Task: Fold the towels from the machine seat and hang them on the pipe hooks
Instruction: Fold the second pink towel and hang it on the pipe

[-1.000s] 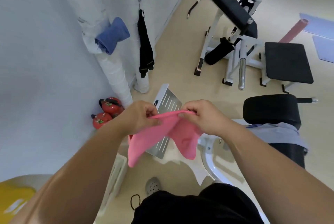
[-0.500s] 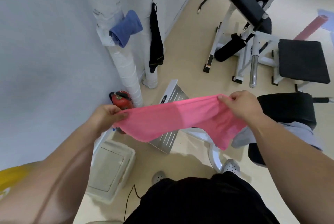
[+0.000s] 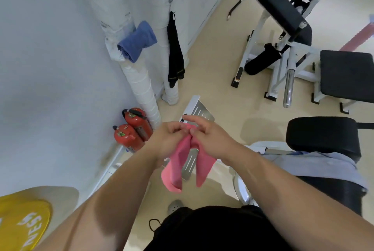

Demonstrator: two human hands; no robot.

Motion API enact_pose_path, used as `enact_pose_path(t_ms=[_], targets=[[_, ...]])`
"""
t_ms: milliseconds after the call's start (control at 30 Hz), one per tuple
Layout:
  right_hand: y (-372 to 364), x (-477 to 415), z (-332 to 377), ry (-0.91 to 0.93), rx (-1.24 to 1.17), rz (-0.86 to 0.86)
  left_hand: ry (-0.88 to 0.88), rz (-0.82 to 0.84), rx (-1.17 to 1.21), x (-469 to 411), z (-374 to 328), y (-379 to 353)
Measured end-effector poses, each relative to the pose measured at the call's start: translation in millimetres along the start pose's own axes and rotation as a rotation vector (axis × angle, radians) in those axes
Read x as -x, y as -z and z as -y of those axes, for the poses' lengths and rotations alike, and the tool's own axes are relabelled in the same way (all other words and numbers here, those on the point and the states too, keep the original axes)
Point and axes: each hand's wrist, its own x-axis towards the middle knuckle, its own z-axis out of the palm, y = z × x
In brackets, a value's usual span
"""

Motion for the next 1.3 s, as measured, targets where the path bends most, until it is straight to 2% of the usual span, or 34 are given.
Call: enact_pose_path(t_ms=[200, 367, 533, 600, 733, 800, 867, 1033, 1167, 1300], targets=[[27.7, -0.6, -1.6, 0.031, 0.102, -0.046, 0.025, 0.112, 0.017, -5.6, -7.9, -13.4], [45.9, -6.6, -13.0, -0.023, 0.056, -0.306, 0.046, 0.01, 0.028, -6.2, -5.3, -19.5], [50.6, -6.5, -12.2, -0.123, -0.175, -0.464, 0.006, -0.122, 0.193, -6.0, -8.8, -25.4], [40.8, -6.1, -9.6, -0.137, -0.292, -0.421, -0.044, -0.138, 0.215, -3.5, -18.5, -35.6], [30.3, 5.0, 4.6, -0.176, -0.752, -0.303, -0.136, -0.146, 0.232, 1.2, -34.0, -49.9], [33.6, 7.8, 2.0, -0.184, -0.895, -0.273, -0.155, -0.167, 0.195, 1.1, -34.5, -47.8], [34.7, 7.9, -4.5, -0.152, -0.839, -0.252, -0.162, -0.149, 0.161, 1.9, -31.1, -44.2], [27.2, 14.2, -10.6, -0.037, -0.395, -0.374, -0.178, -0.059, 0.19, 10.1, -21.6, -37.5], [25.7, 17.9, -7.9, 0.051, -0.22, -0.341, -0.156, -0.02, 0.185, 15.3, -14.6, -27.0], [24.3, 17.6, -7.3, 0.098, -0.081, -0.356, -0.118, -0.053, 0.211, 22.9, -13.0, -20.3]])
